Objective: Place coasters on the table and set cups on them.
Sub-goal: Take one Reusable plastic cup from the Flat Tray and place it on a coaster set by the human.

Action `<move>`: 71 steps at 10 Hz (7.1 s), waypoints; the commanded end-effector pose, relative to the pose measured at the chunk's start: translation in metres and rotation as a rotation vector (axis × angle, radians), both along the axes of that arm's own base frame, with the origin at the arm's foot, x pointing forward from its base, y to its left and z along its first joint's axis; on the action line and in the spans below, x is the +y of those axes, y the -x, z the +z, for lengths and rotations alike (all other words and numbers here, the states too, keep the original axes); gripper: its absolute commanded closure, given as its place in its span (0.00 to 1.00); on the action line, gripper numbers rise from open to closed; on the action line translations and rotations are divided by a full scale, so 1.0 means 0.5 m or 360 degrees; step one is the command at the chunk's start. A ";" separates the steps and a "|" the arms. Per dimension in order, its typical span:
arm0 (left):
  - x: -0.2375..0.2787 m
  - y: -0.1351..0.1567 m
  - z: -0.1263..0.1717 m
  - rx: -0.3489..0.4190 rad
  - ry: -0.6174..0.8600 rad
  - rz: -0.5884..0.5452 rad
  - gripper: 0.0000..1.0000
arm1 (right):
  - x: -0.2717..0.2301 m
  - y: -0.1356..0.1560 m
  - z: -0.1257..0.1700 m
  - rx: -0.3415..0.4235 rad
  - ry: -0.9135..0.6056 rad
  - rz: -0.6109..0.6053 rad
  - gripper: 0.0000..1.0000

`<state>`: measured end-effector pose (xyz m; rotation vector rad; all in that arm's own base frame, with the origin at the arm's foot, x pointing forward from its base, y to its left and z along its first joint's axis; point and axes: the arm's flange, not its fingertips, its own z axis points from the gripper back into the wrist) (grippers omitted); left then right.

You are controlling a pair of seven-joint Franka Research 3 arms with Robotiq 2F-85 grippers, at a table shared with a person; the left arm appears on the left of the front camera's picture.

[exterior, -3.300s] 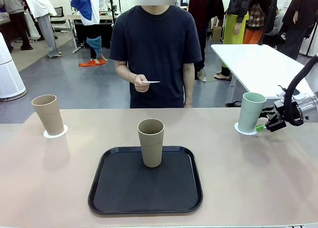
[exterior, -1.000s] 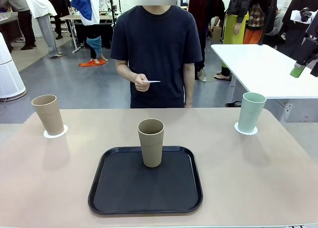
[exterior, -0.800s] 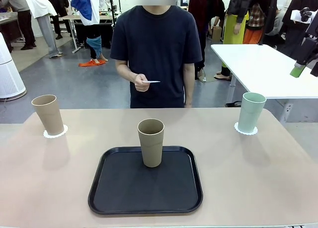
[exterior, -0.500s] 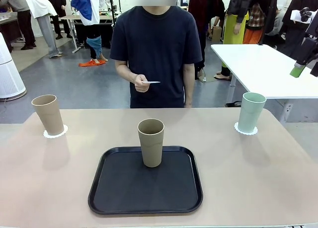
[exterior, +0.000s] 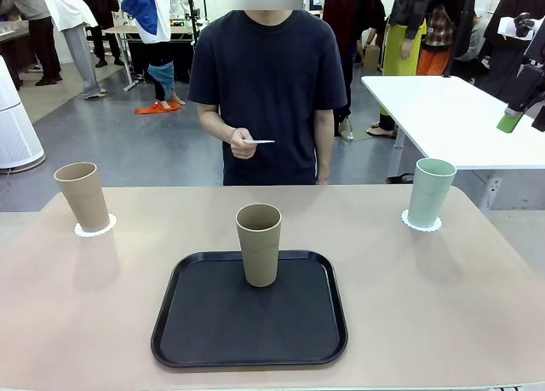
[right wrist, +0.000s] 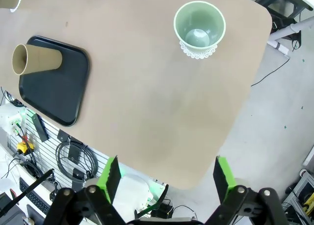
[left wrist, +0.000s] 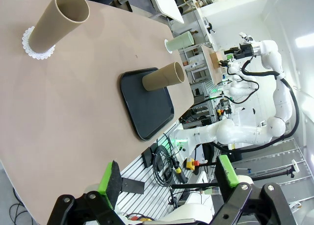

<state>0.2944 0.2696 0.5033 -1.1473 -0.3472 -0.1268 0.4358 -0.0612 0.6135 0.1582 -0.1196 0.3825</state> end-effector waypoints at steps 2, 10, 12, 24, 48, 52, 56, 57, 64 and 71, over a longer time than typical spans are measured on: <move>0.001 0.002 0.007 0.0004 0.0023 0.0015 0.00 | -0.110 0.035 -0.070 0.0060 -0.0714 0.0049 0.00; 0.001 0.002 0.007 0.0004 0.0023 0.0015 0.00 | -0.411 0.252 -0.289 0.0014 -0.1902 -0.0800 0.00; 0.001 0.002 0.007 0.0004 0.0023 0.0015 0.00 | -0.415 0.263 -0.291 0.0044 -0.1867 -0.0792 0.00; 0.001 0.002 0.007 0.0004 0.0023 0.0015 0.00 | -0.459 0.277 -0.301 0.0042 -0.1874 -0.0784 0.00; 0.001 0.002 0.007 0.0004 0.0023 0.0015 0.00 | 0.090 0.059 0.064 -0.0219 -0.0479 0.0381 0.00; 0.001 0.002 0.007 0.0004 0.0023 0.0015 0.00 | 0.366 0.071 -0.138 -0.0066 0.0060 0.1096 0.00; 0.001 0.002 0.007 0.0004 0.0023 0.0015 0.00 | 0.434 0.134 -0.316 0.0080 0.0095 0.1321 0.00; 0.001 0.002 0.007 0.0004 0.0023 0.0015 0.00 | 0.419 0.138 -0.324 0.0096 -0.0017 0.1144 0.00; 0.001 0.002 0.007 0.0004 0.0023 0.0015 0.00 | 0.409 0.113 -0.374 -0.0292 -0.0463 0.1308 0.00; 0.001 0.002 0.007 0.0004 0.0023 0.0015 0.00 | 0.330 0.150 -0.527 -0.1079 -0.1330 0.1781 0.00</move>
